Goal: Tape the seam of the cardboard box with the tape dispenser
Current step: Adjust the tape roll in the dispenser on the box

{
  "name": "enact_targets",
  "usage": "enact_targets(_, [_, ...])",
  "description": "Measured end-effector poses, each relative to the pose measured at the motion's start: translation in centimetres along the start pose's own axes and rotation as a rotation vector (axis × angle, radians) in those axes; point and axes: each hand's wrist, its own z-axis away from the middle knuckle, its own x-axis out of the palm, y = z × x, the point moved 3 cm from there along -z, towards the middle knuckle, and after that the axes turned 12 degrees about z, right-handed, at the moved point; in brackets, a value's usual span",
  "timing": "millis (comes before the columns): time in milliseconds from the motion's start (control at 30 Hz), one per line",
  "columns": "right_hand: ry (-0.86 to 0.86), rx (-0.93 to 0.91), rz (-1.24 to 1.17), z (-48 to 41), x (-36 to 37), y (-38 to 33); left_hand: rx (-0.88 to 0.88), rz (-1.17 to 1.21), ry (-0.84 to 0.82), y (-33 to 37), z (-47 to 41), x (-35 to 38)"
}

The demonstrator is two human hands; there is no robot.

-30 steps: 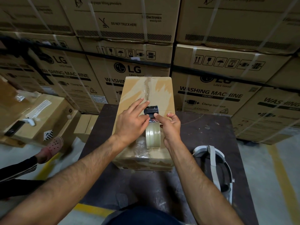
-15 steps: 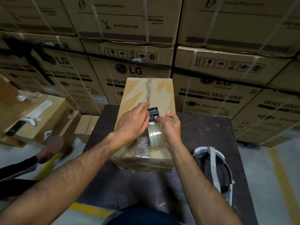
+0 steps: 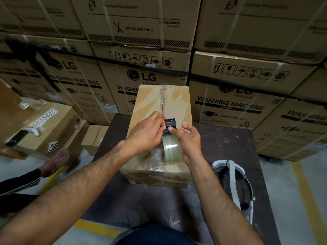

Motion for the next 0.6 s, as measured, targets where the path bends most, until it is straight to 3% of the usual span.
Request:
enact_targets(267, [-0.078, 0.075, -0.023, -0.24, -0.54, 0.10, -0.037, 0.007, -0.028, -0.02, -0.31, 0.16])
enact_targets(433, [-0.028, 0.001, 0.020, -0.06, -0.95, 0.11, -0.088, 0.042, -0.047, -0.10, -0.55, 0.10])
enact_targets(600, [-0.007, 0.038, -0.039, -0.13, -0.52, 0.66, -0.118, 0.063, -0.057, -0.03, -0.73, 0.04])
